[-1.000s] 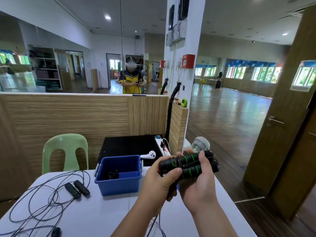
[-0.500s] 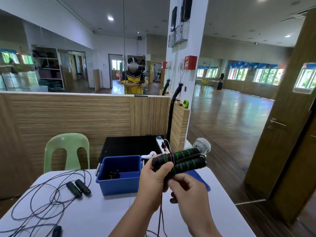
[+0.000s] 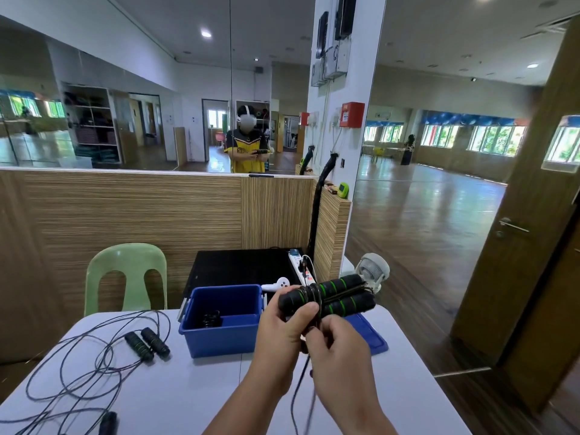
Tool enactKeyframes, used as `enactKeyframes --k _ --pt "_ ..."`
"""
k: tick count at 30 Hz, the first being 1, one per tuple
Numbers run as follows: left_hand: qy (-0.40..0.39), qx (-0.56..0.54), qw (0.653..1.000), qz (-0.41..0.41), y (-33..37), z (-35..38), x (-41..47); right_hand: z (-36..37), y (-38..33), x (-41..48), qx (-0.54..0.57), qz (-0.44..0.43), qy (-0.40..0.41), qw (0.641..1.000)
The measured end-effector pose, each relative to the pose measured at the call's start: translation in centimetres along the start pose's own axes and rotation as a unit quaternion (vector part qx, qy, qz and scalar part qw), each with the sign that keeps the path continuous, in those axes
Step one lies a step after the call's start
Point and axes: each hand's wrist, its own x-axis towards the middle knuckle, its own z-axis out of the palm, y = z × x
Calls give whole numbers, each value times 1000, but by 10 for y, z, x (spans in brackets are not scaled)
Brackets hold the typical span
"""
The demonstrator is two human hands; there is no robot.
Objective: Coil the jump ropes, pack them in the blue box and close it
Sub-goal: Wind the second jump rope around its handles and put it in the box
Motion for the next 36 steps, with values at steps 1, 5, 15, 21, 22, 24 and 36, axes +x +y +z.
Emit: enactKeyframes --k 1,5,15,21,22,24,36 --pt "3 10 1000 -4 0 0 0 0 0 0 -18 -21 -3 1000" --pt "3 24 999 -27 1 -3 1 -4 -1 3 -133 -116 -26 984" --pt "82 45 992 -85 19 4 13 -6 3 0 -250 -132 -104 954" --pt "160 41 985 -55 12 12 13 -2 12 4 -224 -170 -115 953" --pt "162 44 984 -53 12 13 14 -1 13 3 -220 -170 -120 953" --pt "159 65 984 -47 11 13 14 0 13 0 -199 -152 -137 958" --pt "159 97 981 -58 21 20 7 -12 26 -1 -39 -66 -207 975"
